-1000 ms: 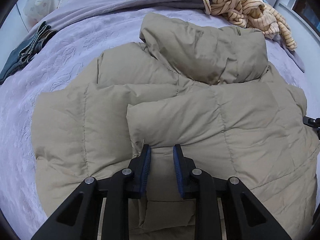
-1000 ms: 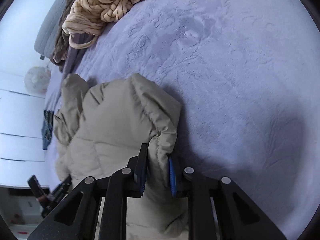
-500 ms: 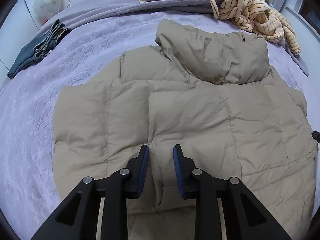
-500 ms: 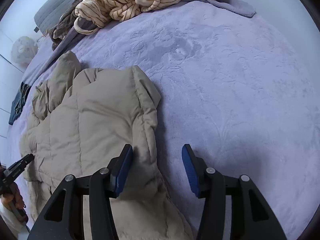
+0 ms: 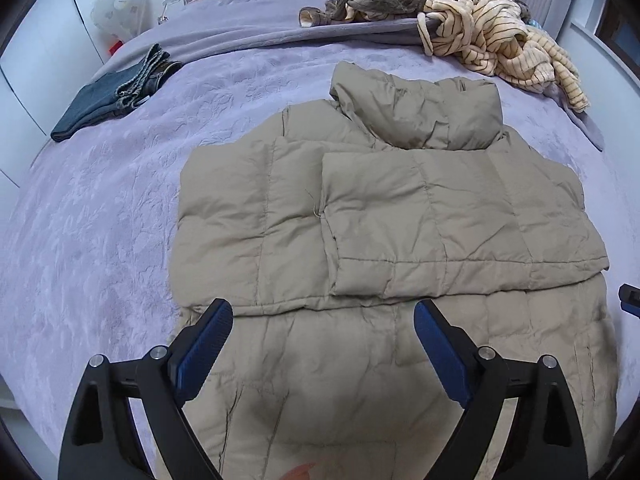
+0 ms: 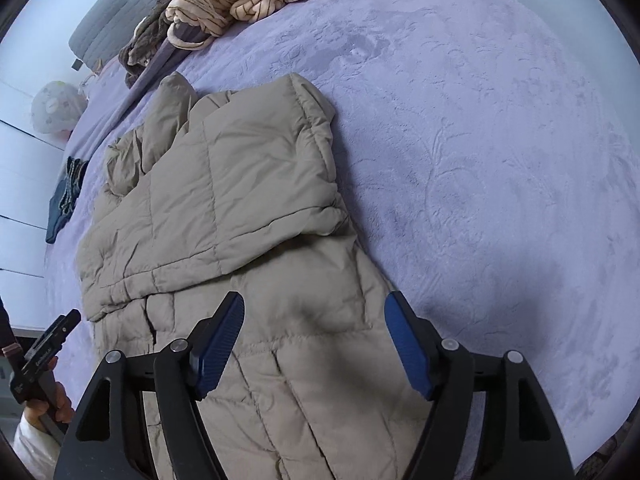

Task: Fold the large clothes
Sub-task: 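Open both tools and lift them away from the folded jacket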

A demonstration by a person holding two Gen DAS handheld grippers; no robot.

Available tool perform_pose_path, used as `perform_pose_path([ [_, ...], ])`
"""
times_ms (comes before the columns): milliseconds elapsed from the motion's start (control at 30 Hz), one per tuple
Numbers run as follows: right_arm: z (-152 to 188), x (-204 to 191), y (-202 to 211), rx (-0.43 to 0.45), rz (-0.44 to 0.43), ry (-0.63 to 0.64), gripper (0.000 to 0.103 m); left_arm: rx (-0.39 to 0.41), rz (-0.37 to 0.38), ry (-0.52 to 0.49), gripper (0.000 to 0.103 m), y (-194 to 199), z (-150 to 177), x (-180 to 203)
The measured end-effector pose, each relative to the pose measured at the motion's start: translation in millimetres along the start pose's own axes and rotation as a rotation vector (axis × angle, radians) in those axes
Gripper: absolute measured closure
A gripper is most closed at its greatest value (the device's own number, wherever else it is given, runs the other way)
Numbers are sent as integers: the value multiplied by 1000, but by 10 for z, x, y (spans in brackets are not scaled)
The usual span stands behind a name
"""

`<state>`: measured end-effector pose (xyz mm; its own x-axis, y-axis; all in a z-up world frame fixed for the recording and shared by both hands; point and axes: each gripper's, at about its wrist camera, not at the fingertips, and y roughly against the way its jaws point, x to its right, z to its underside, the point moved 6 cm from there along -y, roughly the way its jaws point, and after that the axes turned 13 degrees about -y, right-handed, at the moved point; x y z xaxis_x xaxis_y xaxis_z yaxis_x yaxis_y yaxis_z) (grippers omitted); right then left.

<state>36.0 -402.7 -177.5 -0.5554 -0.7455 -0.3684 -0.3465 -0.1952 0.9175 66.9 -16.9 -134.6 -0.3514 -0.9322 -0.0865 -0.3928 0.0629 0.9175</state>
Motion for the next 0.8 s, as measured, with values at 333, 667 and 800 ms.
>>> perform_pose_path([
  [333,301,-155,139,-23,-38,41,14,-71,27,10,10,184,331,207],
  [667,561,-116,223,-28,-29,34,14,-139,21,17,10,282,585,372],
  [800,677,-102,176,-77,-39,40,14,-152,15,36,10,336,700,400],
])
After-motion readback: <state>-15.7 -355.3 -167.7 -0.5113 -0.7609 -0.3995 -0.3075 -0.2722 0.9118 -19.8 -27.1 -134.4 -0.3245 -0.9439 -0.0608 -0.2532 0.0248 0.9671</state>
